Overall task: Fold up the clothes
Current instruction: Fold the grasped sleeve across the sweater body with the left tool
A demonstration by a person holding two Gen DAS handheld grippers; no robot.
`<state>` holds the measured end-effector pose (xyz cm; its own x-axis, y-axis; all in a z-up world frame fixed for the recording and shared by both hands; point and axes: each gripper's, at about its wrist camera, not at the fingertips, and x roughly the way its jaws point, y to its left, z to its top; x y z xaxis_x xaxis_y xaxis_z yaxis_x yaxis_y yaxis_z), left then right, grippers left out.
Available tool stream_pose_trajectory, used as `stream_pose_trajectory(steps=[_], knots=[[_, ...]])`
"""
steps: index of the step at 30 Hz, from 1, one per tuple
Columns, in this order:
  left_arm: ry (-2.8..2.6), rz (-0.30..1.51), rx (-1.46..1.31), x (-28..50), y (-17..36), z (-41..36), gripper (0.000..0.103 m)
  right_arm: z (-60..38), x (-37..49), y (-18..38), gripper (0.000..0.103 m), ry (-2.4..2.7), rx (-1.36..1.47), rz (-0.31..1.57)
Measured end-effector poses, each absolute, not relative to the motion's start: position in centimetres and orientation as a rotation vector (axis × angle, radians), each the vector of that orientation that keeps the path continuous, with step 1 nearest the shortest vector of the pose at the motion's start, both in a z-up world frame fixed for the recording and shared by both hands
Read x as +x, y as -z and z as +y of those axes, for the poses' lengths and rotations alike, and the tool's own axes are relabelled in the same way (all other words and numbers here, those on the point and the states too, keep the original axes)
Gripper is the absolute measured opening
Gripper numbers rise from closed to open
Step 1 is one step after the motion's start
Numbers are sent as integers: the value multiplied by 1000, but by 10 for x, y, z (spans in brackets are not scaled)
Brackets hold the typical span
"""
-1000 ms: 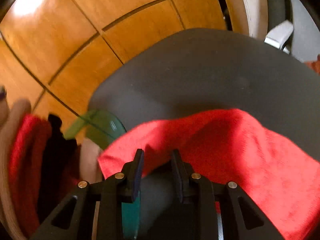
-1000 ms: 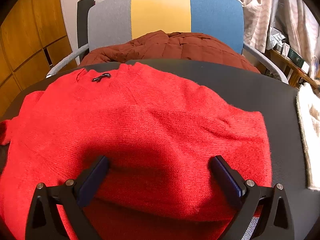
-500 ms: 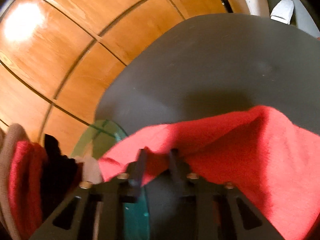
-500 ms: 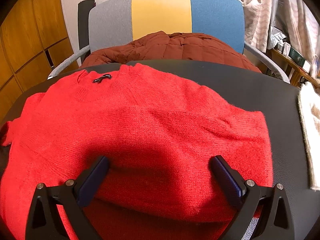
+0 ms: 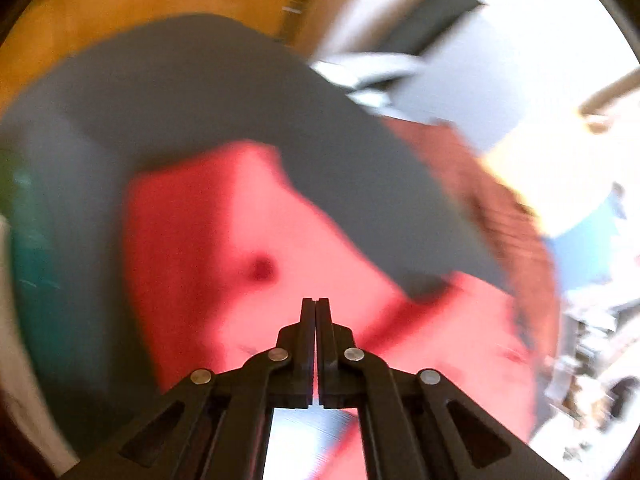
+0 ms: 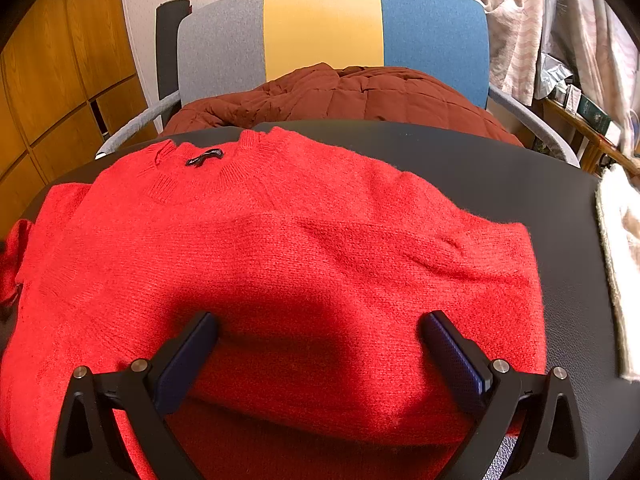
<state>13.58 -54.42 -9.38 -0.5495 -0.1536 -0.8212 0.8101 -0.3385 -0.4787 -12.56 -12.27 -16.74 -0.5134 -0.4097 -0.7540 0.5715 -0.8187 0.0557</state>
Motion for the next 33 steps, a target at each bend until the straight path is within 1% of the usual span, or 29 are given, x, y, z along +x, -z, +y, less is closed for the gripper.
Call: stream_pose_trajectory(steps=[4,7,8,12,17,18,19,20,24,25,26,27,29,30,33], knots=[[2216,1459,915,112,65,-505,0,-123,-126,168,103,2313,1078,269],[2413,1570,951,94,43,-472,0,-123,-126,168,103,2312,1078,269],[2454,1564,963,91,37,-461,0,-123,-126,167,103,2312,1077,269],[2506,1339,976,103,26,-441,5,-123,-126,168,103,2312,1077,267],[2257,812,1075,136,69,-407,7,-123,-126,167,103,2311,1076,267],[2171,690,1081,146,83,-401,9,-123,-126,167,103,2312,1077,267],[2123,641,1085,155,93,-401,15,-123,-126,167,103,2312,1077,267],[2077,597,1087,163,102,-401,17,-123,-126,167,103,2312,1076,268],[1982,494,1036,192,117,-409,30,-122,-126,167,103,2312,1076,267],[1978,504,1028,195,117,-416,33,-122,-126,167,103,2312,1076,266],[1974,513,1021,197,118,-422,33,-122,-126,167,103,2312,1076,266],[1971,530,1012,200,118,-429,34,-122,-126,167,103,2312,1076,265],[1977,663,960,212,118,-450,35,-121,-125,167,103,2312,1076,262],[1976,727,931,217,119,-460,39,-121,-125,167,103,2312,1076,261],[1947,761,914,209,126,-480,44,-121,-125,167,103,2312,1076,258]])
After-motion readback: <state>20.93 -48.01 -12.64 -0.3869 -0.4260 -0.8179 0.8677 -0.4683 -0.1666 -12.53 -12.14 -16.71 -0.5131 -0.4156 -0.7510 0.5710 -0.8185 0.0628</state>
